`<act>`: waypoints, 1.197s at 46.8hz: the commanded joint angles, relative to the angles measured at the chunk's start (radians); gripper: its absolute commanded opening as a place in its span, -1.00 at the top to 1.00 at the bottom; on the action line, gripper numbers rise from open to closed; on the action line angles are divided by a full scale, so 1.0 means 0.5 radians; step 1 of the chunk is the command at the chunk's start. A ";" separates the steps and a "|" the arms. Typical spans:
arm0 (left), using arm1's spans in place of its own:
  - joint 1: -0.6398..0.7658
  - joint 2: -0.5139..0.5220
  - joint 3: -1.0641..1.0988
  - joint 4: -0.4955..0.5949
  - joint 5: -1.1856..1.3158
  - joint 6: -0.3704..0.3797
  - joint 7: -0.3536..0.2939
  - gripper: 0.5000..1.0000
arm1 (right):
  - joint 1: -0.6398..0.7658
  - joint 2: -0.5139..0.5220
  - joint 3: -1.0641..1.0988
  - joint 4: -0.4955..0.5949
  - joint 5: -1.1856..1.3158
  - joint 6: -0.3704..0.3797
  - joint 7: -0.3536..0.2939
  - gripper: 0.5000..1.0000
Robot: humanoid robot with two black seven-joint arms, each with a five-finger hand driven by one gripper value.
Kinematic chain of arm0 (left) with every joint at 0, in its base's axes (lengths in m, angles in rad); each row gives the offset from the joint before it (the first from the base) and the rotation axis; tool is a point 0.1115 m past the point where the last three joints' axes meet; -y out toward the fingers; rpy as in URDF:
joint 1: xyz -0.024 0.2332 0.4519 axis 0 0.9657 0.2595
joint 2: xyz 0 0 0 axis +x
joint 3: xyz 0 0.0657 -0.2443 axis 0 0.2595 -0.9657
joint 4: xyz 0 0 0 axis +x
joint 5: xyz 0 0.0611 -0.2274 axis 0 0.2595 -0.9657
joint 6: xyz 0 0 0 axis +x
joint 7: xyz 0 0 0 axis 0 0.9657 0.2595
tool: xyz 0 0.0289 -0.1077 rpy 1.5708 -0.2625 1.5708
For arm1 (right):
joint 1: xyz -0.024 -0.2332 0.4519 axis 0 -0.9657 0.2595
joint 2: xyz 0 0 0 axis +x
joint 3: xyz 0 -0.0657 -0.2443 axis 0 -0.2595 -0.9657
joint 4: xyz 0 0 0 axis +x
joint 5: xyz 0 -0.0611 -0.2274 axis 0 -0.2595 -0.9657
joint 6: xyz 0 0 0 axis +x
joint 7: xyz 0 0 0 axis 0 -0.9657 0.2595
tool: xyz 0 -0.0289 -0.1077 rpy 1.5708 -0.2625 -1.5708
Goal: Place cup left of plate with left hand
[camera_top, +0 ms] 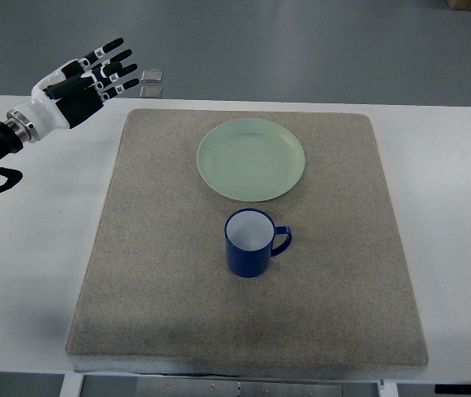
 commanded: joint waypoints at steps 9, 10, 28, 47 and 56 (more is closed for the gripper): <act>0.131 0.009 0.008 -0.095 0.310 -0.030 -0.127 -0.99 | -0.003 0.000 0.000 0.000 0.000 0.000 0.000 -0.73; 0.143 0.009 0.008 -0.101 0.341 -0.030 -0.152 -0.99 | 0.000 0.000 0.000 0.000 0.000 0.000 0.000 -0.73; 0.401 0.049 0.140 -0.432 0.915 -0.030 -0.639 -0.99 | 0.000 0.000 0.000 0.000 0.000 0.000 0.000 -0.73; 0.555 0.113 0.358 -0.693 1.191 -0.030 -0.860 -0.99 | 0.000 0.000 0.000 0.000 0.000 0.000 0.000 -0.73; 0.576 0.104 0.496 -0.776 1.234 -0.030 -0.906 -0.98 | 0.000 0.000 0.000 0.000 0.000 0.000 0.000 -0.73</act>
